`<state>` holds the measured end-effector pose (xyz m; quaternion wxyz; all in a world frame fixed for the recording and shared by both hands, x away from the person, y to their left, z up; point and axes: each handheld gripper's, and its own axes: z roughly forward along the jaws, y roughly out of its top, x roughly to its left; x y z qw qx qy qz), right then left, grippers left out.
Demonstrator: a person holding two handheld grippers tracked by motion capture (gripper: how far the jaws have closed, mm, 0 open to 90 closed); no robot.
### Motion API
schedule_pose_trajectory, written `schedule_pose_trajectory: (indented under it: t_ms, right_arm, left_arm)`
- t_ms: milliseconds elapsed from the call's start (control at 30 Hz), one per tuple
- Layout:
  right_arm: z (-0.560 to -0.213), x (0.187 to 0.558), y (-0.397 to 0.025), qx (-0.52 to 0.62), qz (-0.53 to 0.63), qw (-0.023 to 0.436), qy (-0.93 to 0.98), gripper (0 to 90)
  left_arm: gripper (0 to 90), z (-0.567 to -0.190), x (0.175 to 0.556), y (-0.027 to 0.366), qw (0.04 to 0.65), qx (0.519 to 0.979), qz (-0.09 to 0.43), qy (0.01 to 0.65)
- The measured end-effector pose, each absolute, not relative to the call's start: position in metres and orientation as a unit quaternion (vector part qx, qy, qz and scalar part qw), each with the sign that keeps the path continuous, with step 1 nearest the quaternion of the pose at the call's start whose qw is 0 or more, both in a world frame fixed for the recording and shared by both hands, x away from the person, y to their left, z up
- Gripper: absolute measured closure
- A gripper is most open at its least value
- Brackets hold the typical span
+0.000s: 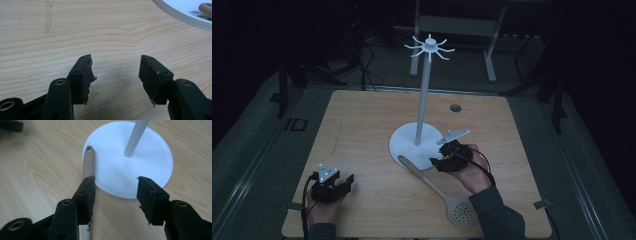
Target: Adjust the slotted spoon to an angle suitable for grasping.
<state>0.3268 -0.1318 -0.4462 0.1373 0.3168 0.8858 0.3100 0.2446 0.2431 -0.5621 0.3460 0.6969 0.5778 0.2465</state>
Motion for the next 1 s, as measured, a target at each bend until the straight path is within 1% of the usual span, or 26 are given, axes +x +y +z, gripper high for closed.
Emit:
schedule_pose_trajectory:
  t_ms: [767,1000]
  right_arm:
    - [-0.462,0.337,-0.112,0.303,0.264,0.117,0.908,49.6]
    - [-0.468,0.338,-0.107,0.298,0.252,0.104,0.915,54.0]
  left_arm:
    - [44.2,-0.562,0.245,0.243,0.346,0.697,0.246,0.578]
    - [44.2,-0.562,0.245,0.243,0.345,0.698,0.246,0.577]
